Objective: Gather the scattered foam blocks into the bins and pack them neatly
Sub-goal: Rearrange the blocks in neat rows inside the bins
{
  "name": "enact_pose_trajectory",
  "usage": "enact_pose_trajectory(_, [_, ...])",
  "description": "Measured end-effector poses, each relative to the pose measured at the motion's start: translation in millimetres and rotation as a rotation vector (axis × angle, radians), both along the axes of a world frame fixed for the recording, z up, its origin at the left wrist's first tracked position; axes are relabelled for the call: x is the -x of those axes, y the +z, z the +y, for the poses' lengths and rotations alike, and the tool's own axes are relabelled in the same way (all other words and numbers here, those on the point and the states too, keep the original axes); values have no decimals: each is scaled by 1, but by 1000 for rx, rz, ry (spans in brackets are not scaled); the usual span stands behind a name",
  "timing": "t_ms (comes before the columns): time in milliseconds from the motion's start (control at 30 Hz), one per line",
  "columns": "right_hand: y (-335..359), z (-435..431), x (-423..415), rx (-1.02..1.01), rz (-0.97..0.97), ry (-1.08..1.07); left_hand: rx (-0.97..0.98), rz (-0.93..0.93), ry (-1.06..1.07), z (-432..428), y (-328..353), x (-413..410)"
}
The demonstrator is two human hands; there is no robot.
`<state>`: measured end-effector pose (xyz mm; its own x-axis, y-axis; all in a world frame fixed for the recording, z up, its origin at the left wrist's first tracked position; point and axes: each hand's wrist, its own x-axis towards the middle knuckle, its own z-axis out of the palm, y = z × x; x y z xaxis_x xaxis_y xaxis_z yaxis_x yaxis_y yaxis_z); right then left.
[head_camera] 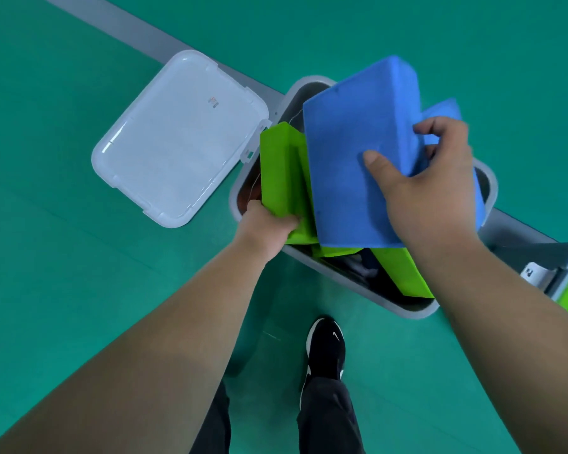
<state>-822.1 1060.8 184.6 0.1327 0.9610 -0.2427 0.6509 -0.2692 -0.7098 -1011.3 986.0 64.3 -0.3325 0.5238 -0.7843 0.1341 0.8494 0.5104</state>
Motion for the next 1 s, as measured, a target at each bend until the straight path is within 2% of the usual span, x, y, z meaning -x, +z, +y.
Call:
enact_pose_trajectory(200, [-5, 5, 0, 23, 22, 28, -70, 137, 86, 5, 25, -6])
enact_pose_trajectory(567, [3, 19, 18, 166, 221, -187, -284, 214, 384, -7, 69, 39])
enact_pose_trajectory(733, [-12, 36, 39, 206, 271, -210, -435, 189, 448, 8, 81, 67])
enact_pose_trajectory(867, [-11, 45, 51, 162, 319, -219, -518, 196, 457, 29, 86, 80])
enact_pose_trajectory(1000, [-13, 58, 58, 138, 343, -273, -554, 60, 525, 56, 81, 84])
